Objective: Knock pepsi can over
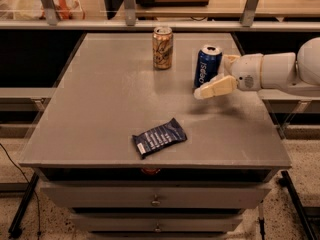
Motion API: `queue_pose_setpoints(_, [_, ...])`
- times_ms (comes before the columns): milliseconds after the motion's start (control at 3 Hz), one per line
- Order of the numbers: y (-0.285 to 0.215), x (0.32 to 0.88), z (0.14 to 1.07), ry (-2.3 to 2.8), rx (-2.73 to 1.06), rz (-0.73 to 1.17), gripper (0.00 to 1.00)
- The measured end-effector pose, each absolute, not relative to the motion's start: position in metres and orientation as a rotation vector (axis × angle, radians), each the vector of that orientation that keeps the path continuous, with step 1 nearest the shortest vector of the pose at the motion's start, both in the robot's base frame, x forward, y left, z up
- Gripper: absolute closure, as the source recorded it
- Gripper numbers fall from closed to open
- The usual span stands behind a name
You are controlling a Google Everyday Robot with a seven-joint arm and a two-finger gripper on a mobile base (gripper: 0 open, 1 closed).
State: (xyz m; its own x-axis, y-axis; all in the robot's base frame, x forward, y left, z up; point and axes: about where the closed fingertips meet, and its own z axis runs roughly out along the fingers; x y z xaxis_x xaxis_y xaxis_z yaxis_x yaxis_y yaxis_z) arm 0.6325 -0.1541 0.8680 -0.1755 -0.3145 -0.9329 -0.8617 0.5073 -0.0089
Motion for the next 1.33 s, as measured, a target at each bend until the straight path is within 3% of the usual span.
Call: queue_pose_setpoints(1333, [-0.141, 0.651, 0.869, 1.587, -0.873, 0.798, 0.0])
